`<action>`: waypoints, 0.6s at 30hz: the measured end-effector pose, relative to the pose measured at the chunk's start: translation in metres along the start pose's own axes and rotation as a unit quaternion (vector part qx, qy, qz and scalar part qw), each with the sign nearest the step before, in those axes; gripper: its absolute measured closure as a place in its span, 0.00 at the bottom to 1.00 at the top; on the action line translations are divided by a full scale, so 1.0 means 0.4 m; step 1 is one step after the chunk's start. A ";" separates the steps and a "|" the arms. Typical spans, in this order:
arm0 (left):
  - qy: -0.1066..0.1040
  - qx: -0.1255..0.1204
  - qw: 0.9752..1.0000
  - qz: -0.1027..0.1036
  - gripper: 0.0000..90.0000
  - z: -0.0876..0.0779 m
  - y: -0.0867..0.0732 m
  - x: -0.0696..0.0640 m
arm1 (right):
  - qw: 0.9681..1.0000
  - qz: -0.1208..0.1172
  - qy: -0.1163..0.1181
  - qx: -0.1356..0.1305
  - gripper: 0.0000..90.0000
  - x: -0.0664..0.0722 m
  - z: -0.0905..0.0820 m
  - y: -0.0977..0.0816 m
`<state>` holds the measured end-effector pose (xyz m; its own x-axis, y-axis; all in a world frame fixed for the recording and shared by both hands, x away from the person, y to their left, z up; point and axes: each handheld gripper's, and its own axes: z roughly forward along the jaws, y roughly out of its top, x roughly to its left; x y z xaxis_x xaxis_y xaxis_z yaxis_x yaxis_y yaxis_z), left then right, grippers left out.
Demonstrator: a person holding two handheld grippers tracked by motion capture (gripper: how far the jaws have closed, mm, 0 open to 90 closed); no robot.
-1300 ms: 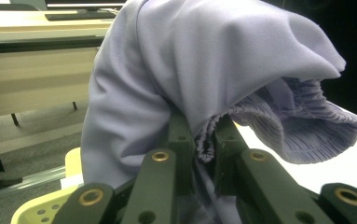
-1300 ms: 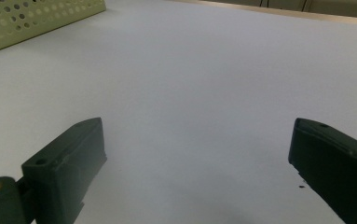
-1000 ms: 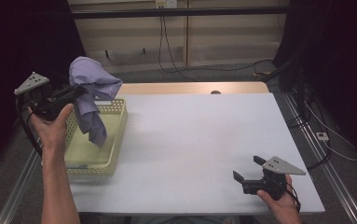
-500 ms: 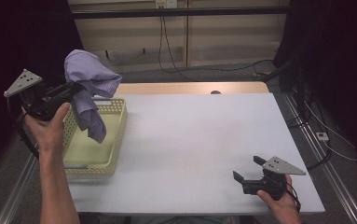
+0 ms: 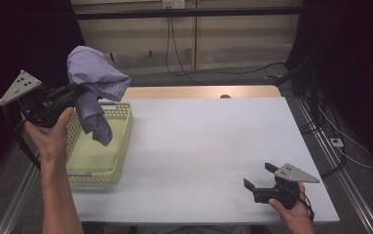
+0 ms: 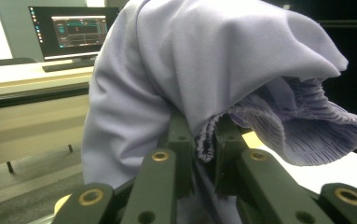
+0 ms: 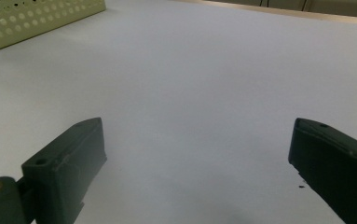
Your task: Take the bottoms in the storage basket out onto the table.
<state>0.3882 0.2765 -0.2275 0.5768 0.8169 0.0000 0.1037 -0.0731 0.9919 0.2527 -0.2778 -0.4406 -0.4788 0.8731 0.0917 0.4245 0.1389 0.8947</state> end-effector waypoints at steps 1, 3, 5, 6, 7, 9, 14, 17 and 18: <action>-0.002 0.002 1.000 0.002 0.90 0.000 0.001 -0.002 | 1.000 0.000 0.000 0.000 0.04 0.000 0.000 0.000; -0.005 0.000 1.000 0.001 0.90 0.003 0.002 -0.007 | 1.000 0.001 0.001 0.000 0.04 0.000 0.000 0.000; -0.007 0.000 1.000 0.003 0.90 0.005 0.003 -0.011 | 1.000 0.000 0.000 0.000 0.04 0.000 0.000 0.000; -0.009 -0.002 1.000 0.003 0.90 0.005 0.005 -0.015 | 1.000 0.000 0.000 0.001 0.04 0.000 0.000 0.000; -0.009 -0.001 1.000 0.006 0.90 0.005 0.006 -0.017 | 1.000 0.000 0.000 0.001 0.04 0.000 0.000 0.000; -0.014 -0.003 1.000 0.007 0.90 0.005 0.009 -0.024 | 1.000 0.000 0.001 0.000 0.04 0.000 0.000 0.000; -0.022 -0.010 1.000 0.011 0.90 0.004 0.017 -0.043 | 1.000 0.000 0.001 0.001 0.04 0.000 0.000 0.000; -0.027 -0.010 0.999 0.013 0.90 0.004 0.019 -0.046 | 1.000 0.000 0.001 0.001 0.04 0.001 0.000 0.000; -0.028 -0.011 0.999 0.015 0.90 0.004 0.019 -0.047 | 1.000 0.000 0.001 0.001 0.04 0.000 0.000 0.000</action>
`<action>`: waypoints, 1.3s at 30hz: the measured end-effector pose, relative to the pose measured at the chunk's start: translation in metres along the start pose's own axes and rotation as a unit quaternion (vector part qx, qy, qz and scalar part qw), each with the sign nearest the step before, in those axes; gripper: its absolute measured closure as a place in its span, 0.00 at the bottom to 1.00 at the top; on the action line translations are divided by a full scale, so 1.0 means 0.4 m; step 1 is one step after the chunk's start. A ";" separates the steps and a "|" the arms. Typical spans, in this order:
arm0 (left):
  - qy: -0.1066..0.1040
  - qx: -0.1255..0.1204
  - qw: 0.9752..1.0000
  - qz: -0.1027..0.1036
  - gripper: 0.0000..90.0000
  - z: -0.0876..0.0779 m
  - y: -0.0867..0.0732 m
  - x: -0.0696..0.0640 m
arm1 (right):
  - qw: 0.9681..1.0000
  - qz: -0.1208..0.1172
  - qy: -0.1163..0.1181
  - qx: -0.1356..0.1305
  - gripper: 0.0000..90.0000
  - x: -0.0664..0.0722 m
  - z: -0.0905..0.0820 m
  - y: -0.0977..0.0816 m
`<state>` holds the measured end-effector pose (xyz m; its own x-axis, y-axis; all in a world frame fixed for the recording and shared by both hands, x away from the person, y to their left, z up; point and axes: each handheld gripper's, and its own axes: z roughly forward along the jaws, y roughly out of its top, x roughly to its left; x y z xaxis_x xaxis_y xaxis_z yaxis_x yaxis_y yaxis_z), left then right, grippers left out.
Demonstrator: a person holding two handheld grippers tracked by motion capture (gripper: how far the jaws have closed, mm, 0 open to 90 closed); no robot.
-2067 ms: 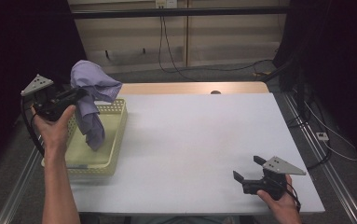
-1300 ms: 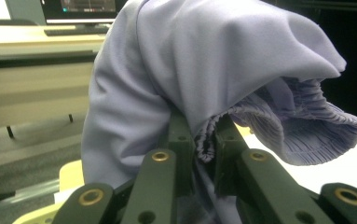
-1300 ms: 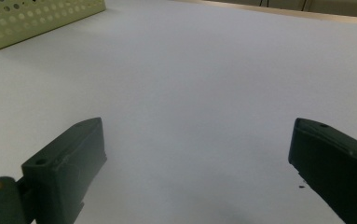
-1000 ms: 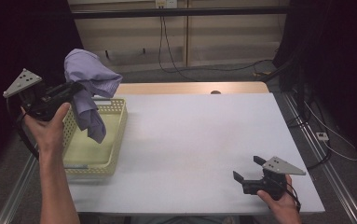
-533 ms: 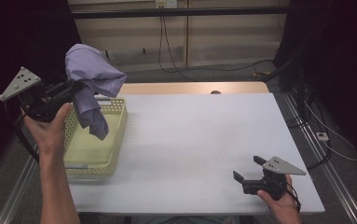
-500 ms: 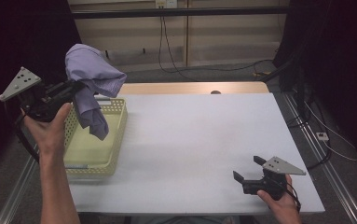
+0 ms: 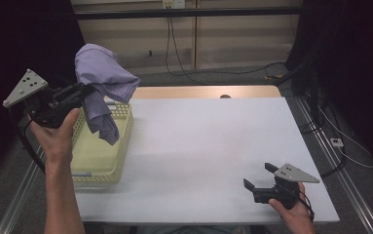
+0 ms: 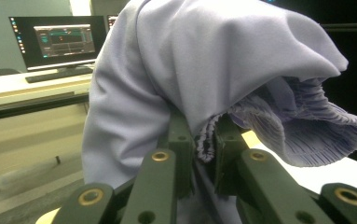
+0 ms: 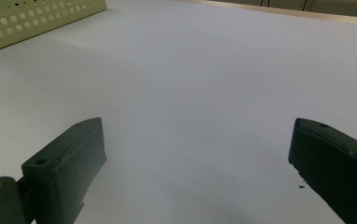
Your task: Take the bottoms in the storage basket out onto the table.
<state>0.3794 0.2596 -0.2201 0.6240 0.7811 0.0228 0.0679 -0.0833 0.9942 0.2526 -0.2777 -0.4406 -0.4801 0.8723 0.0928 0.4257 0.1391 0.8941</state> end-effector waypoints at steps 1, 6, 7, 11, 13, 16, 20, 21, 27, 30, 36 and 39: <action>-0.002 0.000 1.000 0.001 0.90 0.001 0.000 -0.002 | 1.000 0.000 0.001 0.000 0.04 0.000 0.000 0.000; -0.004 -0.005 1.000 -0.001 0.90 0.016 -0.001 -0.018 | 1.000 -0.001 0.000 0.000 0.04 0.000 0.001 0.000; -0.005 -0.004 1.000 -0.001 0.90 0.018 -0.001 -0.020 | 1.000 -0.001 0.000 0.000 0.04 0.000 0.000 0.000; -0.011 -0.006 1.000 -0.003 0.90 0.022 0.001 -0.029 | 1.000 0.000 0.001 0.000 0.04 0.000 0.000 0.000; -0.015 -0.005 1.000 -0.002 0.90 0.024 0.001 -0.030 | 1.000 0.000 0.001 0.000 0.04 0.000 0.000 0.000; -0.018 -0.004 1.000 -0.004 0.90 0.029 0.000 -0.034 | 1.000 0.000 0.001 0.000 0.04 0.000 0.000 0.000; -0.023 -0.002 1.000 0.001 0.90 0.034 0.003 -0.043 | 1.000 0.000 0.000 0.000 0.04 0.000 0.000 0.000; -0.024 -0.005 1.000 -0.002 0.90 0.036 0.005 -0.048 | 1.000 0.000 0.000 0.000 0.04 0.000 0.000 0.000; -0.036 -0.002 0.999 0.003 0.90 0.048 0.020 -0.066 | 1.000 0.001 -0.001 0.001 0.04 -0.001 0.003 0.001; -0.036 0.004 0.999 0.009 0.90 0.056 0.023 -0.071 | 1.000 0.000 0.000 0.001 0.04 -0.001 0.003 0.000; -0.038 0.006 0.999 0.009 0.90 0.071 0.026 -0.074 | 1.000 0.002 0.000 0.000 0.04 -0.003 0.003 0.001; -0.043 0.003 0.999 0.009 0.90 0.077 0.028 -0.076 | 1.000 0.000 0.000 0.001 0.04 -0.002 0.004 0.001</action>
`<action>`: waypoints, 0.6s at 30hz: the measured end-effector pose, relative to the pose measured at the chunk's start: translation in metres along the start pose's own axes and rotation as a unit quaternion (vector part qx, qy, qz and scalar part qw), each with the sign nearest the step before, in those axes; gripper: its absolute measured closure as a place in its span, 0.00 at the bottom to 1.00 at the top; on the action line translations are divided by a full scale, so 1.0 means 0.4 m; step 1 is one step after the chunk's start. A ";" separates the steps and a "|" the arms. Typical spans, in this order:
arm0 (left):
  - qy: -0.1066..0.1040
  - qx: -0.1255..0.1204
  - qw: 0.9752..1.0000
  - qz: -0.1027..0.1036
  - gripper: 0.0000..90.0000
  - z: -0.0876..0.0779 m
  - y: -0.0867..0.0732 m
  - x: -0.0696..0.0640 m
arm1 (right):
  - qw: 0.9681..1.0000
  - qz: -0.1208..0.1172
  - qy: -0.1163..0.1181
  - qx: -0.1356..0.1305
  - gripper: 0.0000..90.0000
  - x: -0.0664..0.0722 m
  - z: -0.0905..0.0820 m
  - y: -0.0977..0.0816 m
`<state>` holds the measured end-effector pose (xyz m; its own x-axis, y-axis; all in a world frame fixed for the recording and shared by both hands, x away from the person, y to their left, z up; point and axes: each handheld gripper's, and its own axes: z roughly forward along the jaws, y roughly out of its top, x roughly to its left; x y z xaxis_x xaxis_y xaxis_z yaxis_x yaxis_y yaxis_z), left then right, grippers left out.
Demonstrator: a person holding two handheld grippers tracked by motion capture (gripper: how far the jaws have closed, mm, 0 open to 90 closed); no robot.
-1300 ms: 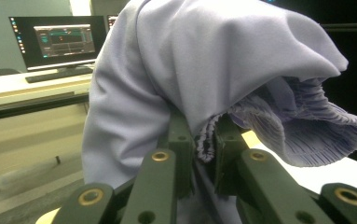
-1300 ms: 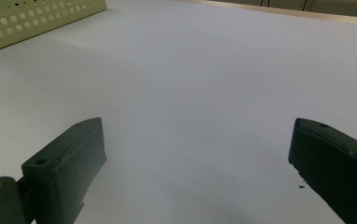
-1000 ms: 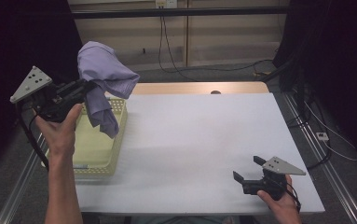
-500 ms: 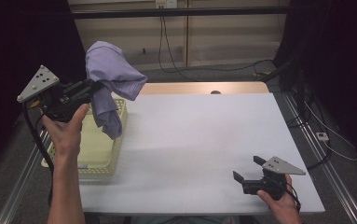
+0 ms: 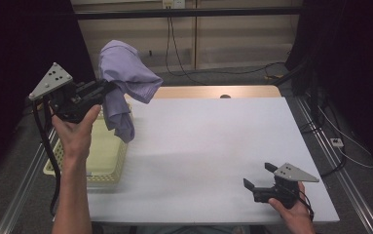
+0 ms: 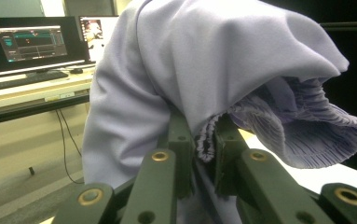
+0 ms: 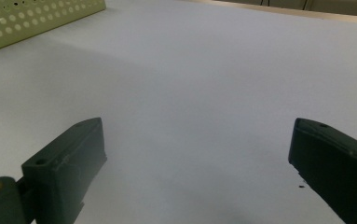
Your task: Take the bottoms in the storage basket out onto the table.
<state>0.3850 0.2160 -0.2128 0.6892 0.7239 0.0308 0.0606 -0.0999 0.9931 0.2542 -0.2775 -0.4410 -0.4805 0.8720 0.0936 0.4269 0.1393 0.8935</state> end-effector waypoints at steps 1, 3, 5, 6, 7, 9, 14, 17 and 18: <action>-0.001 0.000 1.000 0.002 0.90 0.001 0.000 0.000 | 1.000 0.000 0.000 0.001 0.04 0.000 0.000 0.000; -0.004 0.001 1.000 0.002 0.90 0.008 0.000 -0.001 | 1.000 0.000 0.000 0.000 0.04 -0.001 0.001 0.000; -0.006 0.001 1.000 -0.001 0.90 0.016 -0.001 -0.002 | 1.000 0.001 0.000 0.000 0.04 -0.001 0.001 0.000; -0.007 0.001 1.000 -0.001 0.90 0.020 -0.002 -0.002 | 1.000 0.001 -0.001 0.000 0.04 -0.001 0.001 0.000; -0.007 0.002 1.000 -0.001 0.90 0.026 -0.002 -0.003 | 1.000 0.001 -0.001 0.001 0.04 0.000 0.001 0.000; -0.009 0.011 1.000 0.005 0.90 0.038 -0.001 -0.004 | 1.000 0.001 -0.001 0.001 0.04 -0.001 0.002 0.000; -0.017 0.007 1.000 -0.003 0.90 0.053 0.001 -0.004 | 1.000 0.002 -0.004 0.000 0.04 -0.001 0.001 0.000; -0.021 0.010 1.000 -0.003 0.90 0.063 0.002 -0.009 | 1.000 0.001 -0.004 0.001 0.04 -0.001 0.002 0.000; -0.023 0.011 1.000 -0.006 0.90 0.066 0.000 -0.012 | 1.000 0.001 -0.003 0.001 0.04 -0.001 0.002 0.000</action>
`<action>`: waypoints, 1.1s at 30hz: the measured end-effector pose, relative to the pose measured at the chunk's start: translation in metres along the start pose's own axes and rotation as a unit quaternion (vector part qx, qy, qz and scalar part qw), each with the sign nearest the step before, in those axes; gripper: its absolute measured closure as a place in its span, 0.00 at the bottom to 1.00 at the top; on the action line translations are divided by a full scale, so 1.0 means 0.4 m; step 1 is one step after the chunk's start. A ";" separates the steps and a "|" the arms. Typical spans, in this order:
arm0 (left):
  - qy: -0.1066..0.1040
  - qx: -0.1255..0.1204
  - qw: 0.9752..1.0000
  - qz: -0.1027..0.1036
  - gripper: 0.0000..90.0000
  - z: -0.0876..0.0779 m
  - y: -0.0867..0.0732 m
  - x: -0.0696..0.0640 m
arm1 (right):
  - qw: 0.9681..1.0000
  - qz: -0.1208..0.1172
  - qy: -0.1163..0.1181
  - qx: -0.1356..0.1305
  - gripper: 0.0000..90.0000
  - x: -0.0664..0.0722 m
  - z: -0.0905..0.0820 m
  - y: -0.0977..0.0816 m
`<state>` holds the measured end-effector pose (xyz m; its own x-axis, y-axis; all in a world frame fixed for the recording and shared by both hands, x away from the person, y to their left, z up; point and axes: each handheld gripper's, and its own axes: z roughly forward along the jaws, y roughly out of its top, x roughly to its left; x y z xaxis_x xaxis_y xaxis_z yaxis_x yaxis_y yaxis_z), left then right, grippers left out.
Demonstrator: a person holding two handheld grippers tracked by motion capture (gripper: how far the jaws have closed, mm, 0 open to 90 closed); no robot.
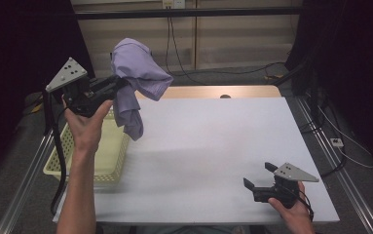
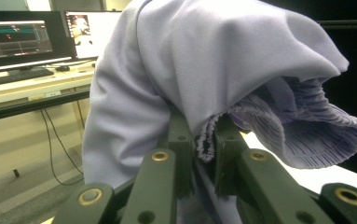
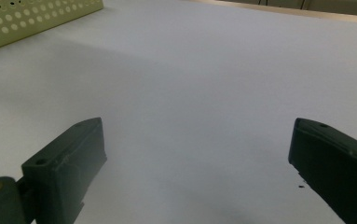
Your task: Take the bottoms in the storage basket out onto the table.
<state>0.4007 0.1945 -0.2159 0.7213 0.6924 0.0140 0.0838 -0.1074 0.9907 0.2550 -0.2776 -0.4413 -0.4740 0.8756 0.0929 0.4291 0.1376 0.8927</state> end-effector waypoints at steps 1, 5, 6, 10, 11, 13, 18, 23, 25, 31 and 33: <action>-0.002 -0.003 1.000 -0.007 0.90 0.005 -0.002 -0.003 | 1.000 -0.001 0.000 0.000 0.04 0.000 0.000 0.000; -0.010 -0.002 1.000 -0.017 0.90 0.023 -0.014 -0.014 | 1.000 0.000 0.001 0.000 0.04 0.000 -0.001 0.000; -0.012 0.004 1.000 -0.012 0.90 0.027 -0.015 -0.015 | 1.000 -0.001 0.001 -0.001 0.04 0.000 -0.001 0.000; -0.018 0.004 1.000 -0.021 0.90 0.043 -0.020 -0.026 | 1.000 0.001 0.001 -0.001 0.04 0.000 -0.001 0.000; -0.020 0.002 1.000 -0.022 0.90 0.048 -0.021 -0.029 | 1.000 -0.001 0.001 -0.001 0.04 0.000 -0.001 0.000; -0.020 0.006 1.000 -0.016 0.90 0.052 -0.024 -0.033 | 1.000 -0.001 0.002 0.000 0.04 0.001 -0.001 0.000; -0.025 0.007 0.999 -0.018 0.90 0.067 -0.030 -0.047 | 1.000 -0.001 0.002 -0.001 0.04 0.000 0.000 0.000; -0.036 0.008 0.999 -0.020 0.90 0.083 -0.033 -0.058 | 1.000 -0.001 0.001 0.001 0.04 0.001 0.000 0.000; -0.036 0.011 0.999 -0.016 0.90 0.090 -0.030 -0.066 | 1.000 -0.001 0.002 0.000 0.04 0.000 0.000 0.000; -0.042 0.016 0.999 -0.006 0.90 0.126 -0.024 -0.081 | 1.000 -0.001 0.003 0.001 0.04 0.001 0.004 0.000; -0.043 0.018 0.999 0.001 0.90 0.135 -0.036 -0.088 | 1.000 -0.003 0.003 0.001 0.04 0.001 0.005 0.001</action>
<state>0.4113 0.1331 -0.2378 0.7783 0.6278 0.0020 0.1062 -0.1348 0.9852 0.2564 -0.2765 -0.4419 -0.4811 0.8721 0.0899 0.4279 0.1440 0.8923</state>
